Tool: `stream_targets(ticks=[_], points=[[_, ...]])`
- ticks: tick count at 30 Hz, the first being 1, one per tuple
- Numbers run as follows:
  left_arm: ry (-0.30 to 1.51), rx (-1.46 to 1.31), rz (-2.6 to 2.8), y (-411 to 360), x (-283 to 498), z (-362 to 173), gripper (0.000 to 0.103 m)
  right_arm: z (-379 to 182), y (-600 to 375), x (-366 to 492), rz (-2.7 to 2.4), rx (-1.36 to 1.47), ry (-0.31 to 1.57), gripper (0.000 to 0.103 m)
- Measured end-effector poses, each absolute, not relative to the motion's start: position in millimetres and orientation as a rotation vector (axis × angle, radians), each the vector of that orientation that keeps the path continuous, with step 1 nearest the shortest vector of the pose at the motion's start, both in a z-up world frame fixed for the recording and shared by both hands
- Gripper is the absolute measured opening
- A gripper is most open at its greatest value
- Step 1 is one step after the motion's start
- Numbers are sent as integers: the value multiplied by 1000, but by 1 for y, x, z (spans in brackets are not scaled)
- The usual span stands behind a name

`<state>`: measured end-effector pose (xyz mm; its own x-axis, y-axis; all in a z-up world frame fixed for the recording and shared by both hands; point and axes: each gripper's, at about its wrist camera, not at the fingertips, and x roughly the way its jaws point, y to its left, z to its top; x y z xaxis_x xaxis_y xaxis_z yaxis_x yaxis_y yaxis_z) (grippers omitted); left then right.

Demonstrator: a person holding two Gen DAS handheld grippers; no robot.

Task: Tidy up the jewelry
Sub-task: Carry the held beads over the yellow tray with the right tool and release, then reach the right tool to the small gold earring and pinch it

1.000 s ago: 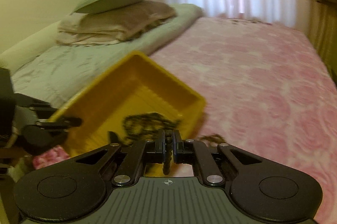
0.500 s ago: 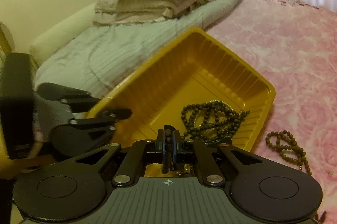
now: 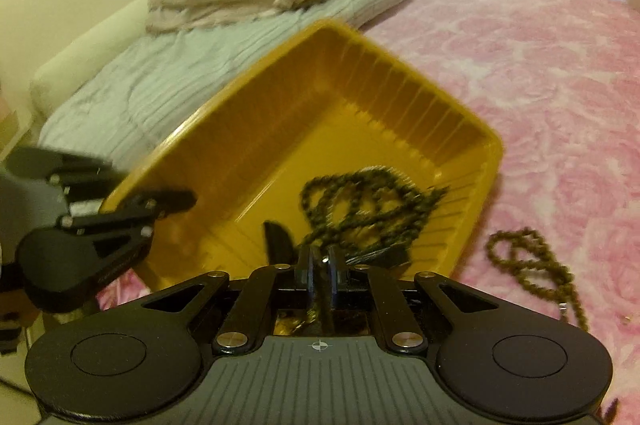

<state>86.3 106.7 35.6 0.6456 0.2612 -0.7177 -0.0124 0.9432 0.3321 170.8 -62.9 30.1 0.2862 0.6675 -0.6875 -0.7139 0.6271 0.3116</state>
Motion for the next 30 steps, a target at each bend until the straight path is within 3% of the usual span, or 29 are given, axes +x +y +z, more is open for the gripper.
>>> stream_targets(ticks=[1,3,30], points=[[858,312,159,107,86,35,3,31,-70,171,907,-45,877,39],[858,312,159,107,86,35,3,34,-82,171,876,-25,858,50],[860,319,160,108,87,35,3,-10,-223,150,491,65,911,50]])
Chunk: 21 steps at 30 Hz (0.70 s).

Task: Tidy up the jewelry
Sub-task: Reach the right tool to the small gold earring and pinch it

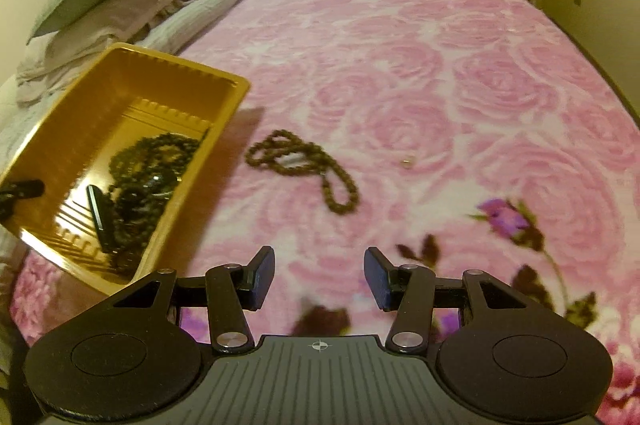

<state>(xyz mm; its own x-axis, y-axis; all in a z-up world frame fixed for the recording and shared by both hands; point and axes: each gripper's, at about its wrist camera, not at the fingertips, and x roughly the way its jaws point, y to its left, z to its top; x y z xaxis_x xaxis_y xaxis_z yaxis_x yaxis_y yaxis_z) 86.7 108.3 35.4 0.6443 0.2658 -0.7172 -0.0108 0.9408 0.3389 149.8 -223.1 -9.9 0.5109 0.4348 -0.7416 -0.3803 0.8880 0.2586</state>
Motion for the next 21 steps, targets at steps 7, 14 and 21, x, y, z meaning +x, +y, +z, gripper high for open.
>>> stream_targets(ticks=[7,14,21], points=[[860,320,161,107,87,36,3,-13,-232,158,455,42,892,50],[861,326,163,107,86,36,3,-13,-241,188,405,36,841,50],[863,328,163,106,87,37,3,-21,-235,215,428,-25,802,49]])
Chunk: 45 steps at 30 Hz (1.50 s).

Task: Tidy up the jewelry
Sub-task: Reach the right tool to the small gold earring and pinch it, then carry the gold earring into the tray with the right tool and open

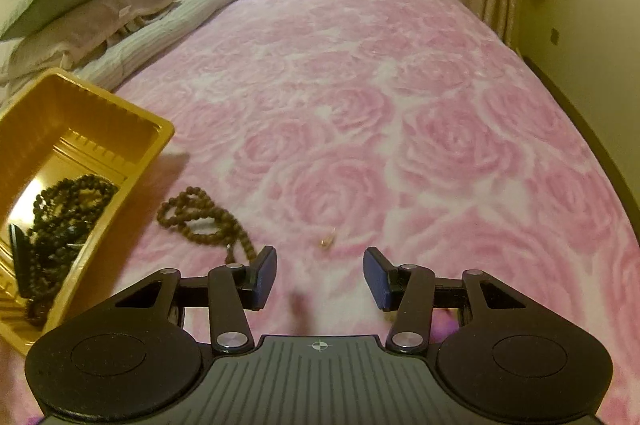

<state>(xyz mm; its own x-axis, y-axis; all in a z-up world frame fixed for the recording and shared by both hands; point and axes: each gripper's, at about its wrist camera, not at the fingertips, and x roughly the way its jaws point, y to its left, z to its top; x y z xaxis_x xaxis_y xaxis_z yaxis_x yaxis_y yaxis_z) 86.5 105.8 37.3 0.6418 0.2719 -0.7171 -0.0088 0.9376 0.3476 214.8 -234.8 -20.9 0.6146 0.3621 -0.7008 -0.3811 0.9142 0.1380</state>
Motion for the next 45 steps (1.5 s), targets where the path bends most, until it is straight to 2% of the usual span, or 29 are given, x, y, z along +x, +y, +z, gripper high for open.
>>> stream_targets(ticks=[2,10,17,21,33,45], points=[[863,329,163,106,86,38,3,-24,-230,218,443,-45,790,47],[863,329,164,106,86,37,3,-44,-226,229,435,-64,793,27],[865,333,165,107,86,38,3,-51,-221,231,434,-89,773,24],[866,332,165,107,87,38,3,-53,-218,232,413,-112,766,9],[865,334,166,107,87,38,3,-10,-211,200,450,-79,688,9],[864,331,166,107,87,37,3,21,-147,138,709,-83,658,9]])
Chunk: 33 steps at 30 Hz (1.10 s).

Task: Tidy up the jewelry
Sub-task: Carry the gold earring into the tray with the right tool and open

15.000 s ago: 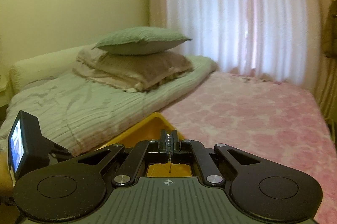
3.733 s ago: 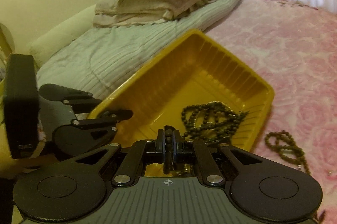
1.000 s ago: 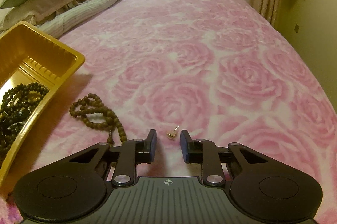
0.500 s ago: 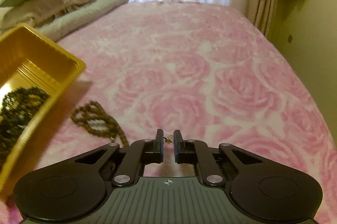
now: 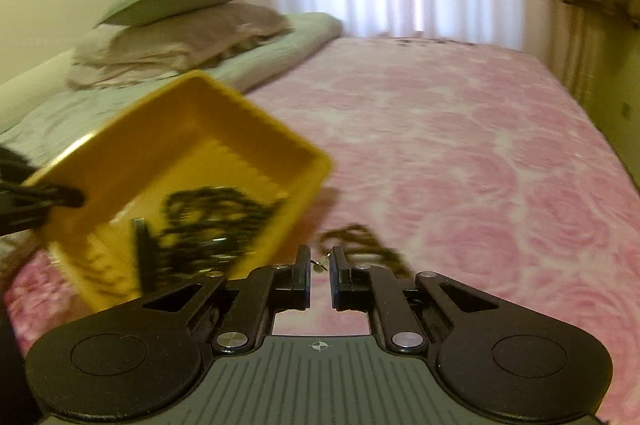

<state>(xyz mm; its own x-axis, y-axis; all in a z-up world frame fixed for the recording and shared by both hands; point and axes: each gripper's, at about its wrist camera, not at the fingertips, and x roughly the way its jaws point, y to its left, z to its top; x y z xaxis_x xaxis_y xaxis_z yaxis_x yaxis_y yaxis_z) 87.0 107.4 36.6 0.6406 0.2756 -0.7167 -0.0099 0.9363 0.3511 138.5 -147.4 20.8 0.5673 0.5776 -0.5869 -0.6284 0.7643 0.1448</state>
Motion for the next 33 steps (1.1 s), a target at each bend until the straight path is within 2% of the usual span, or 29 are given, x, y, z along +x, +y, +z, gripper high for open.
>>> stream_targets(ticks=[30,32,33], points=[[859,318,164,109,86,35,3,13,-72,115,909,-201,664,9],[859,318,163,109,86,35,3,12,-70,118,907,-186,696,10],[859,318,163,109,86,35,3,11,-71,121,901,-169,711,14]])
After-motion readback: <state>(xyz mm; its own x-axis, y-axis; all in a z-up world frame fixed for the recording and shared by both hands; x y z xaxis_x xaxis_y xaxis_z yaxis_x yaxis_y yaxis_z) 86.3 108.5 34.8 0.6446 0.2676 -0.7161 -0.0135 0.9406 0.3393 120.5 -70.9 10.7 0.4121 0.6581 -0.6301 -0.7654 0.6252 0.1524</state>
